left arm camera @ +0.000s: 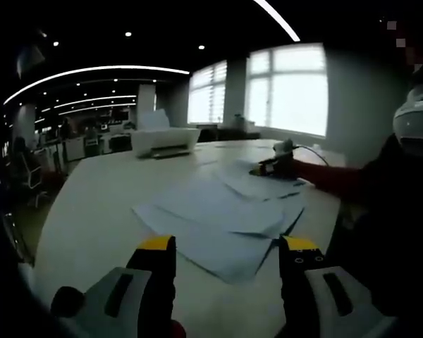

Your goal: Organize the stack of printing papers by aligning and flattening the scattered papers on the table

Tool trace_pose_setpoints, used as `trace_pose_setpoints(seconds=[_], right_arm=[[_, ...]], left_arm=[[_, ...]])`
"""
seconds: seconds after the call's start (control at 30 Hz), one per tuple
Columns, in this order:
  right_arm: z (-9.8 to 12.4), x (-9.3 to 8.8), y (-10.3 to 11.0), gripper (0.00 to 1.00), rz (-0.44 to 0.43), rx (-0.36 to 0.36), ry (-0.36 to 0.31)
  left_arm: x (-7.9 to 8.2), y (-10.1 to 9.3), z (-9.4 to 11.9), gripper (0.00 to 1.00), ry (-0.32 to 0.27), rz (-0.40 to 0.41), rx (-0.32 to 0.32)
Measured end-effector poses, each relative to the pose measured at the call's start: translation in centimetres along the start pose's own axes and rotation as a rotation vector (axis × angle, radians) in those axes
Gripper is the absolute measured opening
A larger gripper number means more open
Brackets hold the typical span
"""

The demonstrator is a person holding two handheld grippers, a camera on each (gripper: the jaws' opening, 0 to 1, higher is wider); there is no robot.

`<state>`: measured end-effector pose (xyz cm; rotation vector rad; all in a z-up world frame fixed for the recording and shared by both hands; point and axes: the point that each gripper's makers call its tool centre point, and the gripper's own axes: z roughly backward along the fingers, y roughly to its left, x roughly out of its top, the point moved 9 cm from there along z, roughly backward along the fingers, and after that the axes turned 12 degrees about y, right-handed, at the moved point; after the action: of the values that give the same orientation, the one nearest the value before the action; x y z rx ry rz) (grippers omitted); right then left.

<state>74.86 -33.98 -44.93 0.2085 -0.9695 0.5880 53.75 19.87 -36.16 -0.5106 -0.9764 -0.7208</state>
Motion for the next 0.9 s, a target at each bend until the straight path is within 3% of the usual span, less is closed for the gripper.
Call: trace_pose_setpoints(seconds=[0.1, 0.23, 0.53, 0.9], right_arm=[[0.1, 0.2, 0.2, 0.13, 0.070, -0.019, 0.003], [0.5, 0.9, 0.4, 0.07, 0.086, -0.028, -0.031], [1.9, 2.1, -0.1, 0.04, 0.031, -0.002, -0.126], [4.3, 3.9, 1.2, 0.04, -0.001, 0.066, -0.249]], left_arm=[[0.0, 0.0, 0.0, 0.62, 0.001, -0.002, -0.001], [0.2, 0.0, 0.1, 0.62, -0.002, -0.003, -0.001], [0.6, 0.0, -0.1, 0.62, -0.003, -0.009, -0.001], [0.3, -0.1, -0.2, 0.62, -0.007, -0.005, -0.004]])
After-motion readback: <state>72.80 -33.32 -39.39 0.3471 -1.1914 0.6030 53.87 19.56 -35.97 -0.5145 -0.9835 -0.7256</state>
